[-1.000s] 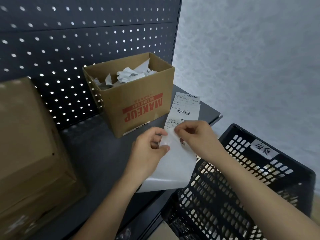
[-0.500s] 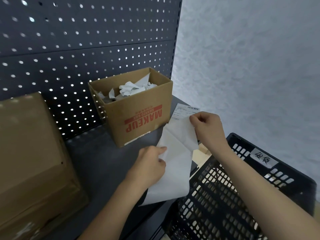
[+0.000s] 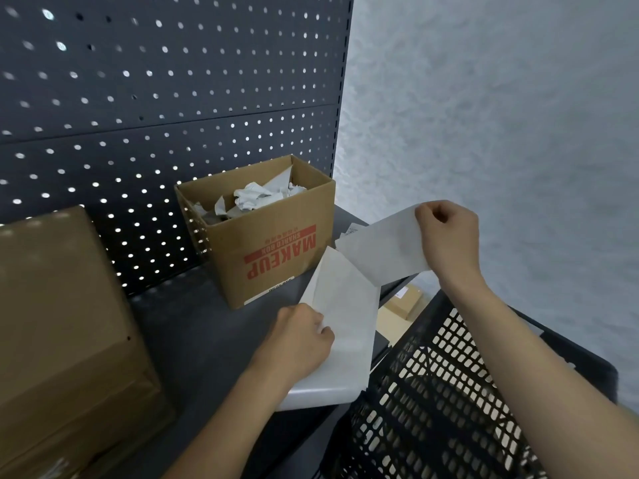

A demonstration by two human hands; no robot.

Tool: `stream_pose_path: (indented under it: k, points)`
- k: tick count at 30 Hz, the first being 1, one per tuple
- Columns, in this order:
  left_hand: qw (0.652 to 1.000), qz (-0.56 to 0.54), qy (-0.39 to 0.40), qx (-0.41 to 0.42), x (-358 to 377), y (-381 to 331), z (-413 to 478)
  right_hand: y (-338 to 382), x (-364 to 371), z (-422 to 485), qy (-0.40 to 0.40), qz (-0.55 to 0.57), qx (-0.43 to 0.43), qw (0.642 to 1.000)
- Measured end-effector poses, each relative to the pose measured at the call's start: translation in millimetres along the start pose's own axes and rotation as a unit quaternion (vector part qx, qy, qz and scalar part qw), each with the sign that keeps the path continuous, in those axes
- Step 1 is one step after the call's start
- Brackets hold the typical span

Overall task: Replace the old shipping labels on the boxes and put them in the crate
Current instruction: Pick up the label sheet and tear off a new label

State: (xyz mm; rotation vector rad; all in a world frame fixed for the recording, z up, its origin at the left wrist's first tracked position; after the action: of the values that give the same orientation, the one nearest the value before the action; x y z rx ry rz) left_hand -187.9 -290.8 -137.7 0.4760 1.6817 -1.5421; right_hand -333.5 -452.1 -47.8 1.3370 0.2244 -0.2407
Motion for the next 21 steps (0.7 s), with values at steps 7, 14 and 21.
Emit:
stream_pose_path:
  k: [7, 14, 21]
  points:
    - [1.000, -0.016, -0.002, 0.008, -1.3, -0.6, 0.7, 8.3, -9.0, 2.9, -0.032, 0.027, -0.028, 0.999]
    - [1.000, -0.007, -0.003, -0.004, 2.0, 4.0, 1.4, 27.8, -14.0, -5.5, -0.069, 0.086, -0.063, 0.992]
    - [1.000, 0.012, 0.007, -0.014, -1.2, 1.1, 3.3, 54.6, -16.4, -15.3, -0.075, 0.130, -0.110, 0.983]
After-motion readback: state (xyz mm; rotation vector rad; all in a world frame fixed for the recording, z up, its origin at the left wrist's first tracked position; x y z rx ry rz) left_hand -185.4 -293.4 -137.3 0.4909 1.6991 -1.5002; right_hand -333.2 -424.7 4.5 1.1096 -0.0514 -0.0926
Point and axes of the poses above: each hand's wrist, its own z-axis towards the middle knuckle, its own x-axis out of the palm, y = z × x, the point moved 1 cm from there along z, towards the middle knuckle, and after that the axes turned 10 degrees about x, right-handed, at the moved point
